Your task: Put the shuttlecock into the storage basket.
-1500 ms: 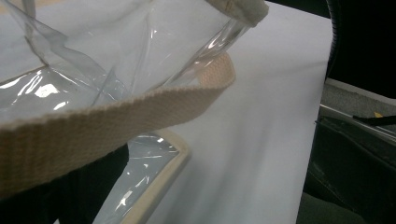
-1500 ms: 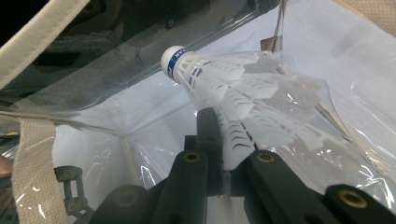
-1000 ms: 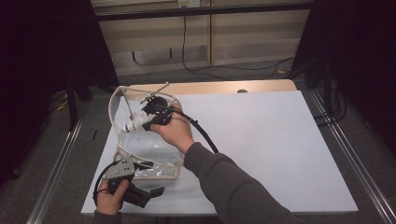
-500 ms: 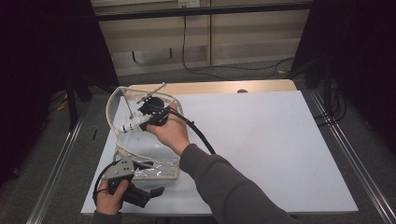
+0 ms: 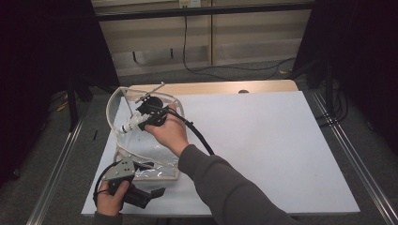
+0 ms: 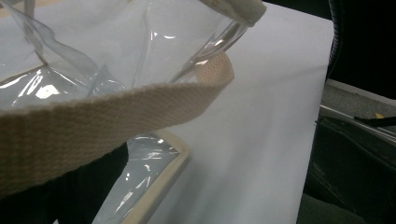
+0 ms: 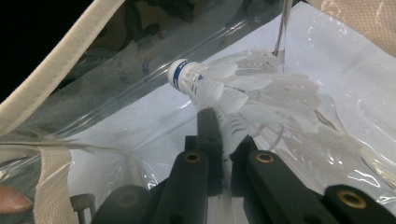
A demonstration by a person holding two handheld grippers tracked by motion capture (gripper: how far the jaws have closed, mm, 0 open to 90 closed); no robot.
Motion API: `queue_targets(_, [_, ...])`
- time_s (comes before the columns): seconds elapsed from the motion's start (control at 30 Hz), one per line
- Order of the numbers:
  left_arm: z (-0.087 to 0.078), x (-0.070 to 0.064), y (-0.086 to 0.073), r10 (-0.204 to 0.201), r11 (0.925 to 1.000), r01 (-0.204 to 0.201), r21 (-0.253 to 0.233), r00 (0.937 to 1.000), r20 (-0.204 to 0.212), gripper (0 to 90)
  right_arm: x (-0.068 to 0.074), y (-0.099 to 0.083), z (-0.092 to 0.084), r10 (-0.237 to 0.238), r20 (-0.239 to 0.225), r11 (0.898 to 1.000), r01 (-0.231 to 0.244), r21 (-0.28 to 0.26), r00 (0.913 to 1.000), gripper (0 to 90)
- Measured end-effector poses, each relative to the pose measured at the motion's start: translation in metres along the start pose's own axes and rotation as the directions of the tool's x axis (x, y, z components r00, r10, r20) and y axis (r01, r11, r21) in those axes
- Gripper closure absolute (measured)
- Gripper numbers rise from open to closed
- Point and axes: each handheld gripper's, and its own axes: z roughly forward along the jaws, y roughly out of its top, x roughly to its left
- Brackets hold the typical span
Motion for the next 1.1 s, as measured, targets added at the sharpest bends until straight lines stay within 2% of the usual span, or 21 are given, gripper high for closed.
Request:
queue_targets(0.13, [0.000, 0.000, 0.000, -0.002, 1.0000, 0.002, -0.003, 1.0000, -0.002, 4.1, 0.000, -0.001, 0.004, 0.005, -0.007, 1.000, -0.005, -0.001, 1.0000, 88.7])
queue_targets(0.5, [-0.001, 0.000, 0.000, -0.001, 1.0000, 0.001, -0.002, 1.0000, -0.001, 4.2, -0.006, -0.002, 0.011, 0.019, 0.019, 1.000, -0.019, 0.010, 0.9996, 88.8])
queue_targets(1.1, [-0.002, 0.001, -0.001, -0.005, 1.0000, 0.005, -0.004, 1.0000, -0.002, 4.3, -0.014, -0.009, 0.020, -0.005, 0.062, 0.999, 0.003, 0.045, 0.9981, 88.7])
